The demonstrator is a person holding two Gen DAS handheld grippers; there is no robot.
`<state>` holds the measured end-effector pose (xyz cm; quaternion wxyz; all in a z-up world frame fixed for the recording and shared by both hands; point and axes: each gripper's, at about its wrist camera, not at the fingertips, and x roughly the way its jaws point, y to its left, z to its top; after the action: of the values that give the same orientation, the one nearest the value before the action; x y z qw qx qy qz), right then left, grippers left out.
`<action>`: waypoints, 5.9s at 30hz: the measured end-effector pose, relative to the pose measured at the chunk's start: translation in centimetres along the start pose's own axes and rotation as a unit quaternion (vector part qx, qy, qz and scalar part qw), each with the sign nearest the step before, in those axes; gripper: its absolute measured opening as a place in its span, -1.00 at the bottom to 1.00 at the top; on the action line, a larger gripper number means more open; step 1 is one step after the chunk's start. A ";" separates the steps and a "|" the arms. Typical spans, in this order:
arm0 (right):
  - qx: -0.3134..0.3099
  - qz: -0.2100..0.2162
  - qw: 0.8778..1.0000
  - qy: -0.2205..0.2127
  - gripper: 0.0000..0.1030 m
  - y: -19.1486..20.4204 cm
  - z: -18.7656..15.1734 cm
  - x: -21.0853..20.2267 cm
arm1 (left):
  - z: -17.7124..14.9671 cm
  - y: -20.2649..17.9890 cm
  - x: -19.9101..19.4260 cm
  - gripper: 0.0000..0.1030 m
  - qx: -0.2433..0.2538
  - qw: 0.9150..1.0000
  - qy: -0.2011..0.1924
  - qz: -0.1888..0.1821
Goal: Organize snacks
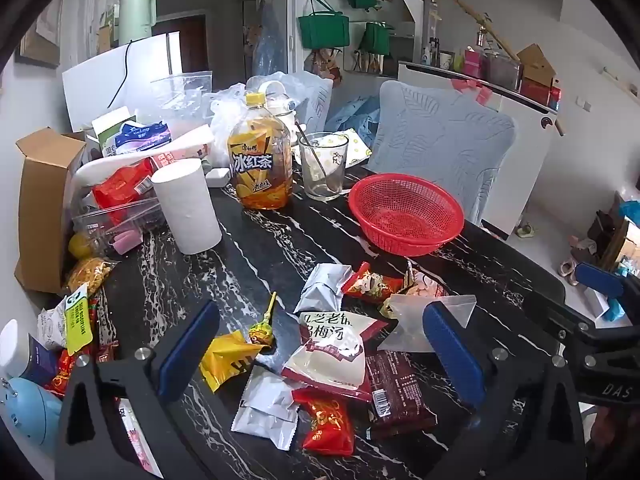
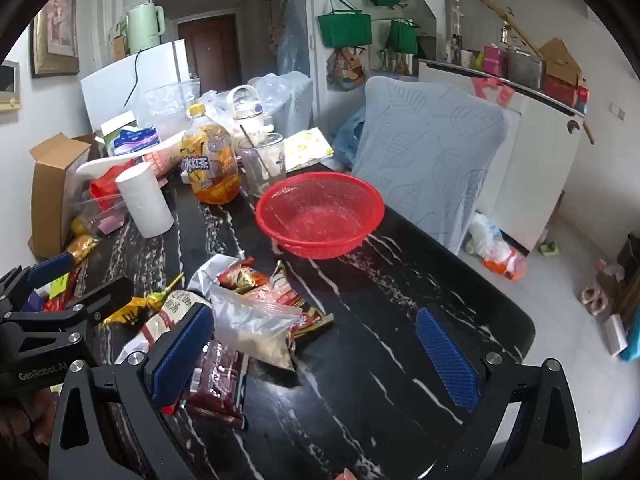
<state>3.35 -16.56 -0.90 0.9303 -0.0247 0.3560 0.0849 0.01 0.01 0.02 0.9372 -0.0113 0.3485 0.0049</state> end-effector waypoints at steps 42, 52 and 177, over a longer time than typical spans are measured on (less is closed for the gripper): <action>0.000 0.010 1.000 0.005 1.00 0.1 -0.2 0.2 | 0.0 0.4 -0.3 1.00 -0.006 1.000 0.000 -0.008; 0.002 0.011 1.000 0.006 1.00 0.0 -0.3 0.3 | 0.1 0.4 -0.3 1.00 -0.005 1.000 0.000 -0.009; -0.061 0.210 0.966 0.139 -0.05 0.1 -9.8 6.5 | -9.8 -1.9 6.5 -0.33 -0.032 0.989 0.148 -0.001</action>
<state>1.62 -16.60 -12.58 0.8297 -0.0182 0.4732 0.2957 -1.47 -2.11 -11.64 0.8746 -0.0425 0.4828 0.0137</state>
